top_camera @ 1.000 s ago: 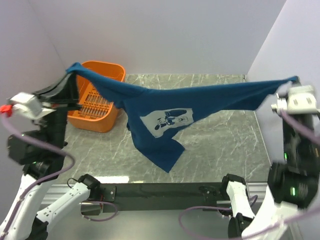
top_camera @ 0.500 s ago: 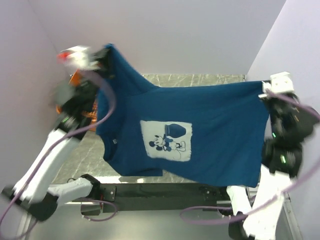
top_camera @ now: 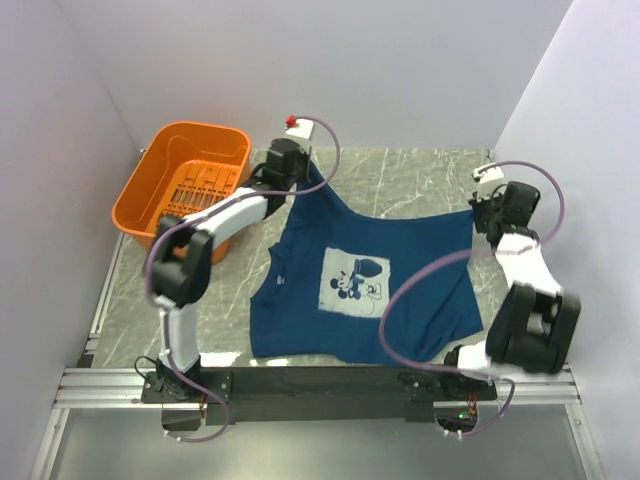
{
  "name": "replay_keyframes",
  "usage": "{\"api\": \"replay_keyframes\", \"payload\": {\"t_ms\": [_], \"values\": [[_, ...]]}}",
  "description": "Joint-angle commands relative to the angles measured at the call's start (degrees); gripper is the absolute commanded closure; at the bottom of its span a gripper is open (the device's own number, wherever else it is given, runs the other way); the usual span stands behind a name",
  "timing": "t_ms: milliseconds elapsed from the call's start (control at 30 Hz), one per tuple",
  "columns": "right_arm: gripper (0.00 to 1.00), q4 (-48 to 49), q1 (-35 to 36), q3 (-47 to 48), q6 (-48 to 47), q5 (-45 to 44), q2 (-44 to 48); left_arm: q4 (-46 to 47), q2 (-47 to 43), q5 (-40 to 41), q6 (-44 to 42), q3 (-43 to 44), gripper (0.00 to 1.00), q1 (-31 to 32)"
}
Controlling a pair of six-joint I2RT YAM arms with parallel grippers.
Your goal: Fold and stack the t-shirts
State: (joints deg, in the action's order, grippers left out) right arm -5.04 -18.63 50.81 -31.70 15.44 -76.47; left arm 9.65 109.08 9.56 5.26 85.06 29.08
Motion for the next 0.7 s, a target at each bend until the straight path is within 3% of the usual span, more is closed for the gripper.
{"api": "replay_keyframes", "payload": {"t_ms": [0, 167, 300, 467, 667], "values": [[1.0, 11.7, 0.1, 5.1, 3.9, 1.3, -10.1, 1.1, 6.8, 5.8, 1.1, 8.3, 0.99, 0.0], [1.0, 12.0, 0.6, 14.0, 5.8, -2.0, -22.3, -0.2, 13.9, 9.8, 0.8, 15.6, 1.0, -0.2], [1.0, 12.1, 0.9, 18.0, 5.8, -3.7, -26.9, -1.0, 17.8, 11.0, -0.3, 19.5, 1.0, -0.2], [1.0, 12.4, 0.9, 20.8, 5.4, -4.7, -28.9, -0.4, 18.7, 12.7, -3.6, 21.3, 1.0, -0.6], [1.0, 12.8, 0.9, 22.6, 5.2, -5.0, -28.6, 3.4, 14.9, 13.2, -4.6, 17.1, 1.0, -2.4]]}}
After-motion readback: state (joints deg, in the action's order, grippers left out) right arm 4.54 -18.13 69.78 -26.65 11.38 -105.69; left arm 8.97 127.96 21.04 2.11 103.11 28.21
